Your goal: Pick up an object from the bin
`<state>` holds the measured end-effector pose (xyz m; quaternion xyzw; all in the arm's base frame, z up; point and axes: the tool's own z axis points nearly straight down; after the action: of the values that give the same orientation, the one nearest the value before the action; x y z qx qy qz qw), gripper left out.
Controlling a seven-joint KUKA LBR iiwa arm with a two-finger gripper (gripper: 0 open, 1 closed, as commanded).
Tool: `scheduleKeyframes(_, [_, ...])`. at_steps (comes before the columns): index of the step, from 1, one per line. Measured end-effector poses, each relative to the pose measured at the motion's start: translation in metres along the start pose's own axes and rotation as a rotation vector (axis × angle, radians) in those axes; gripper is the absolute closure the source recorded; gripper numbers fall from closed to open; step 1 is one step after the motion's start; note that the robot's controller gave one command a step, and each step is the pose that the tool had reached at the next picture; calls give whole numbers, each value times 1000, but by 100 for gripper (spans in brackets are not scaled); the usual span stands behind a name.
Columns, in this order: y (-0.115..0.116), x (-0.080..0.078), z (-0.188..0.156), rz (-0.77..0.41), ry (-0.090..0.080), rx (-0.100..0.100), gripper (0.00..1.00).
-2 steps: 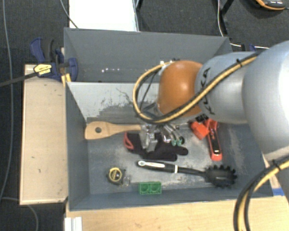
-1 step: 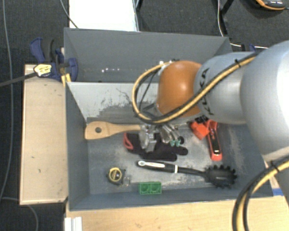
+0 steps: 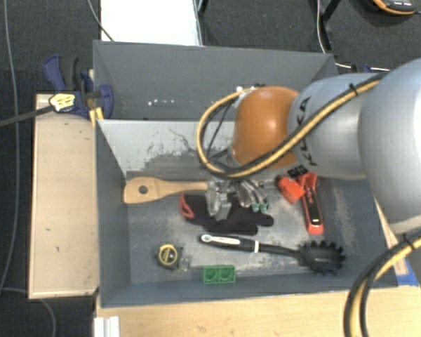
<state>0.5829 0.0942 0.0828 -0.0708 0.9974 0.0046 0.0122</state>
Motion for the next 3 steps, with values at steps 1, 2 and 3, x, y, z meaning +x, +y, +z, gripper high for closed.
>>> scheduleKeyframes(1, [-1, 0, 2, 14, 2, -1, 100])
scheduleKeyframes(2, [-6, 3, 11, 38, 1, -2, 100])
scheduleKeyframes(3, [-11, 5, 11, 34, 6, -2, 100])
